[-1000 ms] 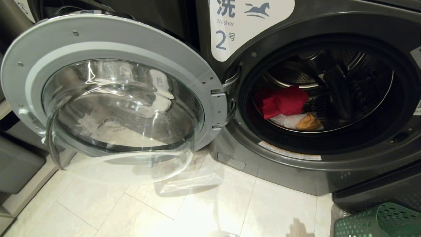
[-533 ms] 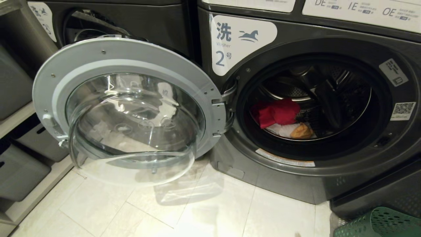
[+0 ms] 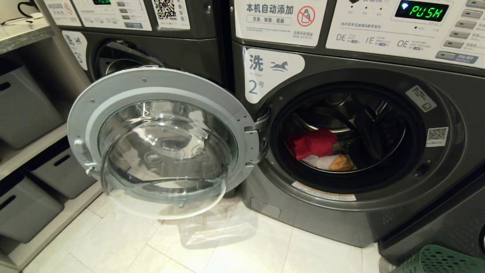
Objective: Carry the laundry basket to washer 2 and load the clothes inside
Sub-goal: Close the washing machine door with the left hand
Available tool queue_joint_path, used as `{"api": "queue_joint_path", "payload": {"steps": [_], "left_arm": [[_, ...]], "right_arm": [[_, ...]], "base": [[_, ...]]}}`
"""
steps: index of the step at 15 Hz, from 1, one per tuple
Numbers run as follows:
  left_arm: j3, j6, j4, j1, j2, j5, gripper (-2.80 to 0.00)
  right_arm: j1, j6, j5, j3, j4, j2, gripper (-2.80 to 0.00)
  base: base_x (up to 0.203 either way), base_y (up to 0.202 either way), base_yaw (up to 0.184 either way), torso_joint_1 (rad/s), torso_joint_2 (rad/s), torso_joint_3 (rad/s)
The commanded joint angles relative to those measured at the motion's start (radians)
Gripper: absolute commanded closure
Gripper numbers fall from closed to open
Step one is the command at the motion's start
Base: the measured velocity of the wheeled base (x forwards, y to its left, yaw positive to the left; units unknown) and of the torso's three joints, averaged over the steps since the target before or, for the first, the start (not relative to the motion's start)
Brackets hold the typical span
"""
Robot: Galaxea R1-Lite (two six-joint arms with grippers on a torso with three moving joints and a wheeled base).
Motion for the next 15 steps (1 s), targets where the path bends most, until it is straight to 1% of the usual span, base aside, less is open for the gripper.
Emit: {"api": "queue_joint_path", "payload": {"steps": [1, 10, 15], "left_arm": [[0.0, 0.0, 0.0, 0.0, 0.0, 0.0, 0.0], [0.0, -0.002, 0.0, 0.0, 0.0, 0.0, 0.0], [0.0, -0.003, 0.001, 0.0, 0.0, 0.0, 0.0]], "right_arm": [[0.0, -0.001, 0.0, 0.0, 0.0, 0.002, 0.0], [0.0, -0.002, 0.0, 0.0, 0.0, 0.002, 0.0], [0.0, -0.002, 0.0, 0.0, 0.0, 0.002, 0.0]], "base": [[0.0, 0.0, 0.0, 0.002, 0.0, 0.203], [0.0, 0.0, 0.0, 0.005, 0.0, 0.201], [0.0, 0.0, 0.0, 0.001, 0.0, 0.043]]}}
